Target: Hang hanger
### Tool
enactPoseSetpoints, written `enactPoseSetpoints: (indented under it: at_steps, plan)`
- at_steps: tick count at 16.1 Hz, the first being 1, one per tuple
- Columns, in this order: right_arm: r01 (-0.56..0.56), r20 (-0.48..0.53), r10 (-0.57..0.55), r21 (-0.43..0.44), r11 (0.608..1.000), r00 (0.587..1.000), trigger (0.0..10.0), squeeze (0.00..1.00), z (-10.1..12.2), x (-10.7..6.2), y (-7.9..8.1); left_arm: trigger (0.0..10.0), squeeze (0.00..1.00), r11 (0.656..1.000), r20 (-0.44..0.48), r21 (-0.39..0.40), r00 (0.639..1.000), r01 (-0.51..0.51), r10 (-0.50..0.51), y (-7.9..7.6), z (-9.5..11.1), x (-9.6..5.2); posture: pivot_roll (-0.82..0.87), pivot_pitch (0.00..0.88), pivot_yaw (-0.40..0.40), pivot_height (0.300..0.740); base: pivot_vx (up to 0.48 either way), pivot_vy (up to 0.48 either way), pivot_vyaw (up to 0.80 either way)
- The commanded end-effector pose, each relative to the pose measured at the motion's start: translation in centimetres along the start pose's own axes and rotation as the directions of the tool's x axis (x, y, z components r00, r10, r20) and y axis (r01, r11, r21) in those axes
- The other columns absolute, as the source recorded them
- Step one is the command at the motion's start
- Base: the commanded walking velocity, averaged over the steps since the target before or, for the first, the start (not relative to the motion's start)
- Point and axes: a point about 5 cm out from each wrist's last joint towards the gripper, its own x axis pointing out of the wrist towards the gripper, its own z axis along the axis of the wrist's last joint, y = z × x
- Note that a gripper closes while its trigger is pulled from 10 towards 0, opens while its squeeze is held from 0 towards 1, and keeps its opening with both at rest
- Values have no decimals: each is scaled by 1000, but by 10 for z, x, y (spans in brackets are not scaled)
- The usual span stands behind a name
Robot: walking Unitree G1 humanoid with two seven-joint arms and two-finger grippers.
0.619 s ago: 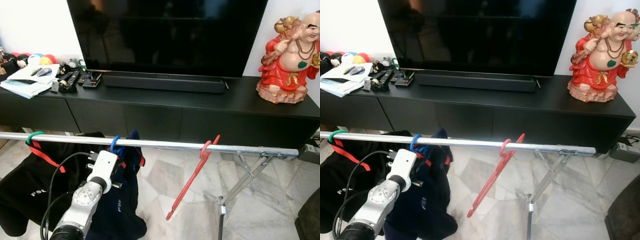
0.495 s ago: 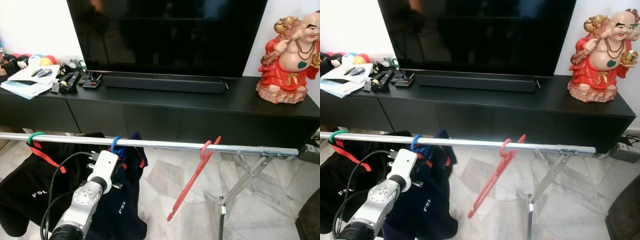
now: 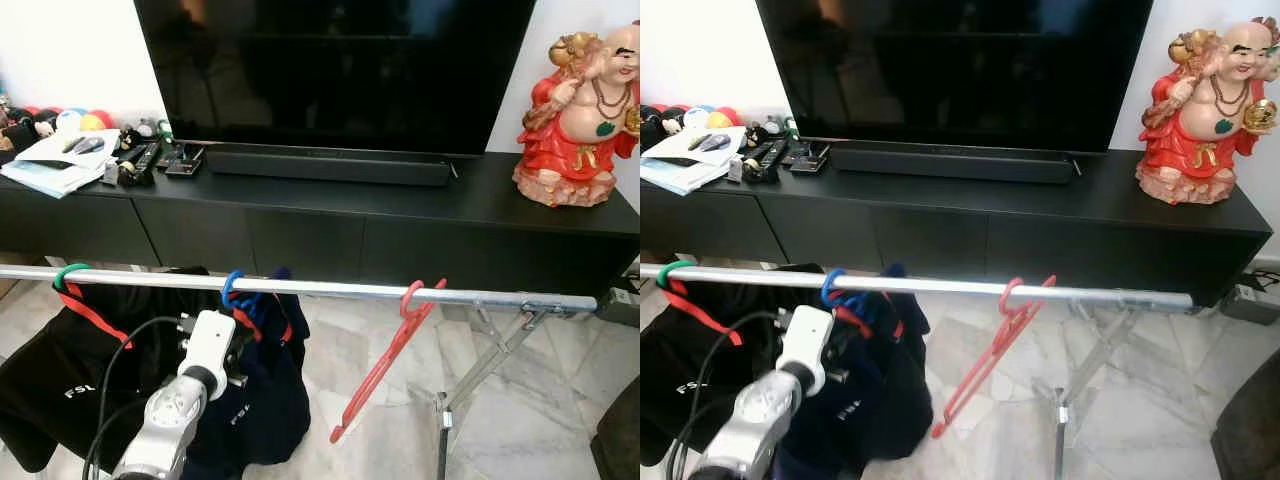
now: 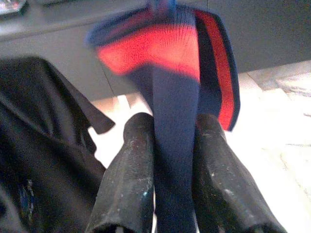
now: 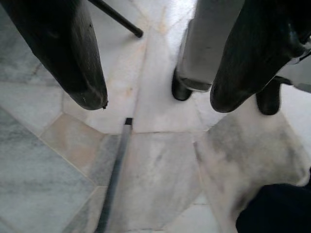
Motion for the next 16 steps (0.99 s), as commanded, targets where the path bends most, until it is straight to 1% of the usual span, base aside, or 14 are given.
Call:
enactPoseSetpoints:
  at_steps: [1,3,5,7,8,9,11,12,13,14,15,16]
  plan:
    - [-7,-10,7,20,1000,1000,10000,0,-2,0,1,10000,1000,999,57,-37,998,-23,25,7,8,-5,22,45,49,740,0,0,0]
    - [-6,-7,6,20,1000,1000,10000,0,-2,0,0,10000,1000,999,72,-47,997,-28,31,10,8,-12,23,43,47,740,0,0,0]
    - [-5,-9,5,20,1000,1000,10000,0,-3,-1,-2,10000,1000,999,71,-41,997,1,2,8,7,-21,27,40,44,740,0,0,0]
    - [4,-16,-4,20,1000,1000,10000,0,-7,-2,-12,10000,1000,998,76,-24,995,64,-62,4,6,-30,31,38,42,740,0,0,0]
    - [12,-18,-12,20,1000,1000,10000,0,-8,-3,-21,10000,1000,995,80,-19,993,93,-91,4,6,-38,33,35,42,740,0,0,0]
    - [19,-20,-18,21,1000,1000,10000,0,-9,-4,-29,10000,1000,997,85,-25,993,79,-77,10,5,-46,35,34,42,740,0,0,0]
    - [22,-22,-21,20,1000,1000,10000,0,-9,-4,-33,10000,1000,999,76,-45,997,10,-7,25,-2,-59,42,32,42,740,0,0,0]
    - [21,-22,-20,19,1000,1000,10000,0,-10,-4,-33,10000,1000,998,39,-23,997,-67,67,37,-12,-67,42,32,42,740,0,0,0]
    - [18,-22,-17,19,1000,1000,10000,0,-10,-4,-31,10000,1000,986,-5,1,986,-164,164,50,-23,-77,42,30,42,740,0,0,0]
    - [7,-23,-7,15,1000,1000,10000,0,-11,-4,-21,10000,984,964,-112,67,958,-257,263,64,-47,-90,47,28,42,740,0,0,0]
    - [4,-24,-3,12,1000,1000,10000,0,-11,-3,-16,10000,871,958,-160,95,946,-269,282,67,-57,-93,45,27,42,740,0,0,0]
    - [-8,-22,8,7,1000,1000,10000,0,-8,-2,-3,10000,31,957,-255,108,923,-270,289,67,-77,-101,41,25,45,740,0,0,0]
